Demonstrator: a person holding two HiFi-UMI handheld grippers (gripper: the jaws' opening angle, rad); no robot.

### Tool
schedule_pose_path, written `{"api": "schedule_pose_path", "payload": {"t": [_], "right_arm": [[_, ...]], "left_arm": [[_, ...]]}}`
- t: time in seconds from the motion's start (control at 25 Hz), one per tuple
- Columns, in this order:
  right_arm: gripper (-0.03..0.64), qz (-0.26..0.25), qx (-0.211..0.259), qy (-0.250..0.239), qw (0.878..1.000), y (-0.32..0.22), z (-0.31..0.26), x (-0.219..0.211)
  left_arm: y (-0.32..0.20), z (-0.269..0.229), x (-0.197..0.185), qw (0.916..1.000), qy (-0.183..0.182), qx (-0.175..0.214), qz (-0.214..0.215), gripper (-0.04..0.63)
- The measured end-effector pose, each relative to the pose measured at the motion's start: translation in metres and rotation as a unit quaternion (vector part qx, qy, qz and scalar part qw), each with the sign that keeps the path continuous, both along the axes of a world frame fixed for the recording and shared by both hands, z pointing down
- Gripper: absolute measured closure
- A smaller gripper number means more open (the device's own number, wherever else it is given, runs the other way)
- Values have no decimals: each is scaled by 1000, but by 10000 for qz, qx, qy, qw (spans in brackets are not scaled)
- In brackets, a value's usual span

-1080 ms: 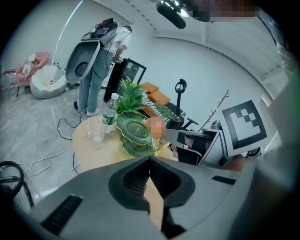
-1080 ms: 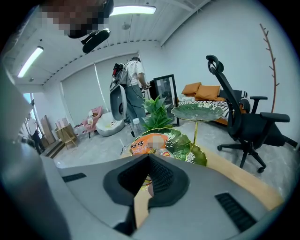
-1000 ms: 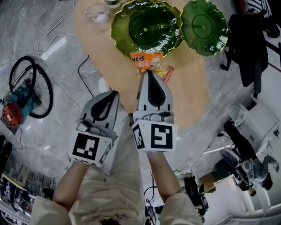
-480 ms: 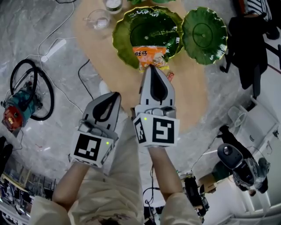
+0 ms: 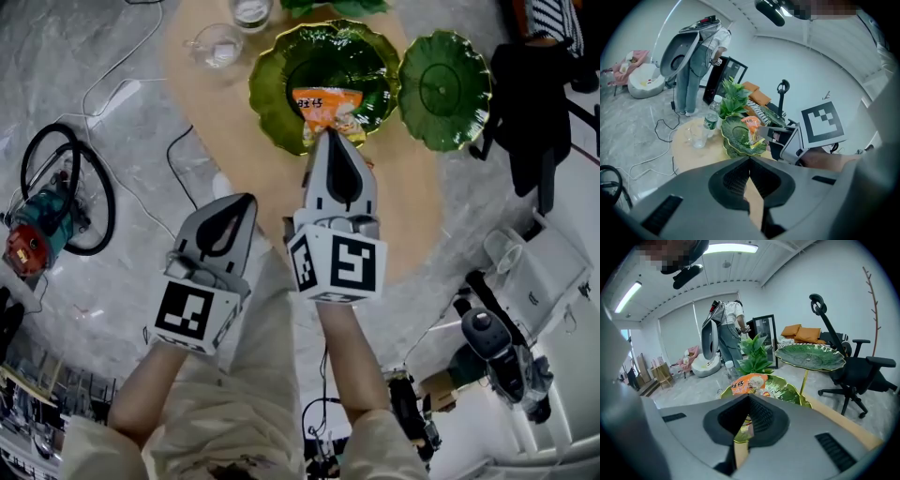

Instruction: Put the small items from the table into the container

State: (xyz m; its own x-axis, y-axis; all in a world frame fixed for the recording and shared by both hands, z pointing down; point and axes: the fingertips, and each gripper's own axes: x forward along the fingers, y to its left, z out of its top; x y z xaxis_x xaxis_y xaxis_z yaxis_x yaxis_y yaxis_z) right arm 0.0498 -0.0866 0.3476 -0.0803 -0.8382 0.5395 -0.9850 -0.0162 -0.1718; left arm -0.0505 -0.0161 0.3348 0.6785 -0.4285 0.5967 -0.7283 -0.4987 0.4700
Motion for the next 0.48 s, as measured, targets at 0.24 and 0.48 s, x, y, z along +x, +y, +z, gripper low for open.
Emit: {"api": "schedule_pose_path", "payload": {"t": [0.24,0.48], "right_arm": [[612,209,-188,-50,9996,4,11,3],[611,242,-192,-142,9994,4,13,5]], "left_arm": [[-6,-2,-3,10000,-52,37,56,589],[-7,0,-5,10000,-78,24,15,589]]}}
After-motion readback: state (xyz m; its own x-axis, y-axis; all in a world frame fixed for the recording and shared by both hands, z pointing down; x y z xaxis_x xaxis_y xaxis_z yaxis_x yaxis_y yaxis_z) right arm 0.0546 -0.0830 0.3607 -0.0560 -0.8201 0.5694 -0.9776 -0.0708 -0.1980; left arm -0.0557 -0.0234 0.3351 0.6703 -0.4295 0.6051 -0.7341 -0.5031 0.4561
